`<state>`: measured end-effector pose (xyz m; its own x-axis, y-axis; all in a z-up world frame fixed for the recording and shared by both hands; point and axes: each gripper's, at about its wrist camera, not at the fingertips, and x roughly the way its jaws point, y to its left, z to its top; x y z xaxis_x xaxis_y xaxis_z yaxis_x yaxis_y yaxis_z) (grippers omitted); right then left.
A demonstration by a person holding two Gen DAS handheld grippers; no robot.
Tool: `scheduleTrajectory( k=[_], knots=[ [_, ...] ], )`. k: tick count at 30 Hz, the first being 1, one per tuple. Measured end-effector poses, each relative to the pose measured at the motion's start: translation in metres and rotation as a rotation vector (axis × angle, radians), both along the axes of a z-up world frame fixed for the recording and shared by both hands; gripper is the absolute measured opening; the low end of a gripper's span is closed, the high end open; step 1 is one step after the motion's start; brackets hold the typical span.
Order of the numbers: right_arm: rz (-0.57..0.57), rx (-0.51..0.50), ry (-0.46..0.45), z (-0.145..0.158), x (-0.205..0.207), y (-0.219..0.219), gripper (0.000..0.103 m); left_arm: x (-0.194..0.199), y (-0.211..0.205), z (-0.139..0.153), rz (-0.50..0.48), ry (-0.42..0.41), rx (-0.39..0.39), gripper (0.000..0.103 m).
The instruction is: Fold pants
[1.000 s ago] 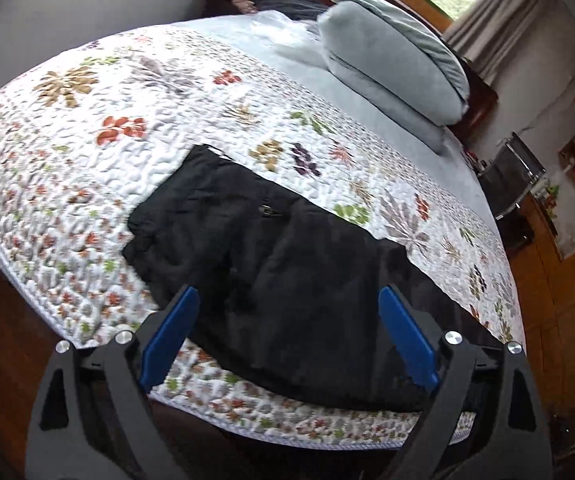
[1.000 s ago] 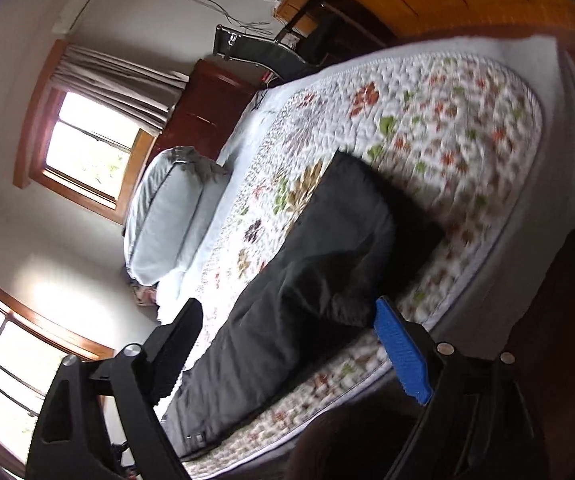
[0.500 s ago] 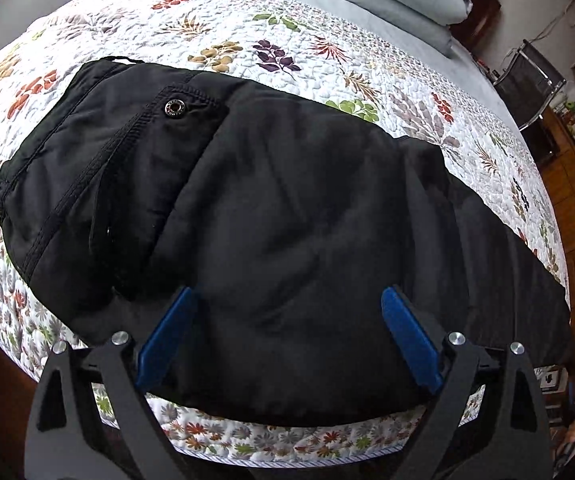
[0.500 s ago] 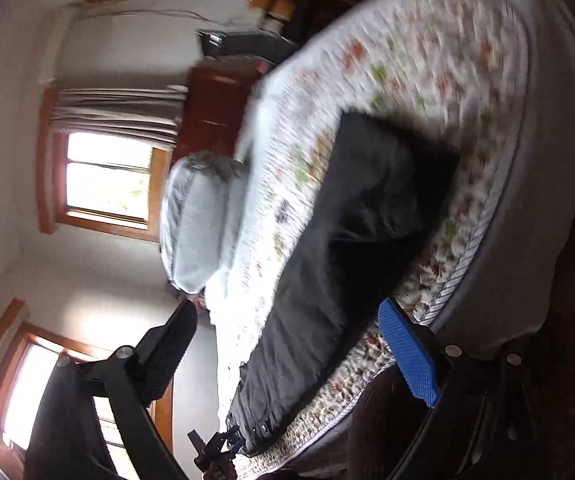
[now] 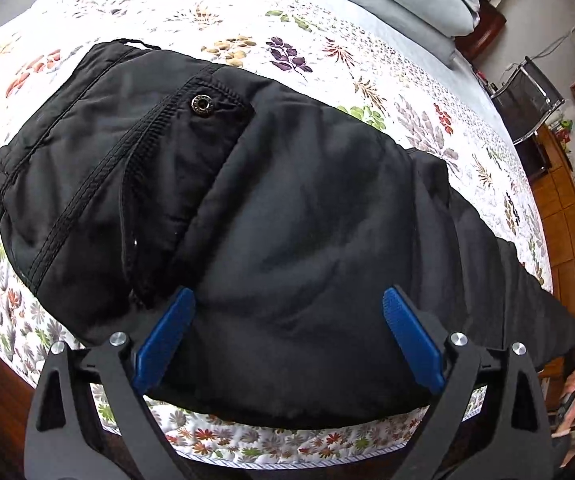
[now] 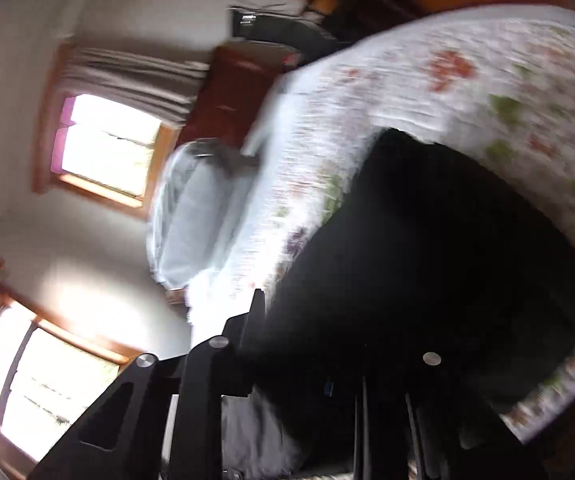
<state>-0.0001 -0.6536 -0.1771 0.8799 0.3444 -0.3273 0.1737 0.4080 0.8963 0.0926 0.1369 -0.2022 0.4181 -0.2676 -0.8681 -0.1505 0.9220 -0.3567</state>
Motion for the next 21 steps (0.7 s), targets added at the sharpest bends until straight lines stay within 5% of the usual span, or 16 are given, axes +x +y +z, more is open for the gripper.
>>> scheduleTrajectory(
  k=[5,7,9,12,21],
  knots=[
    [-0.023,-0.052,0.286,-0.032,-0.008,-0.003,0.023,0.004,-0.006,-0.001,-0.024,0.010,0.032,0.097],
    [-0.034,-0.034,0.375,-0.053,-0.027,-0.006,0.038,0.006,-0.009,-0.001,-0.035,0.019,0.050,0.098],
    [-0.043,0.037,0.343,-0.063,-0.048,-0.009,0.044,0.008,-0.011,-0.001,-0.044,0.028,0.069,0.098],
    [-0.092,0.049,0.313,-0.060,-0.080,-0.012,0.067,0.009,-0.015,-0.002,-0.049,0.032,0.091,0.099],
    [-0.089,0.098,0.320,-0.078,-0.081,-0.005,0.070,-0.003,-0.011,0.003,-0.009,0.019,0.078,0.099]
  ],
)
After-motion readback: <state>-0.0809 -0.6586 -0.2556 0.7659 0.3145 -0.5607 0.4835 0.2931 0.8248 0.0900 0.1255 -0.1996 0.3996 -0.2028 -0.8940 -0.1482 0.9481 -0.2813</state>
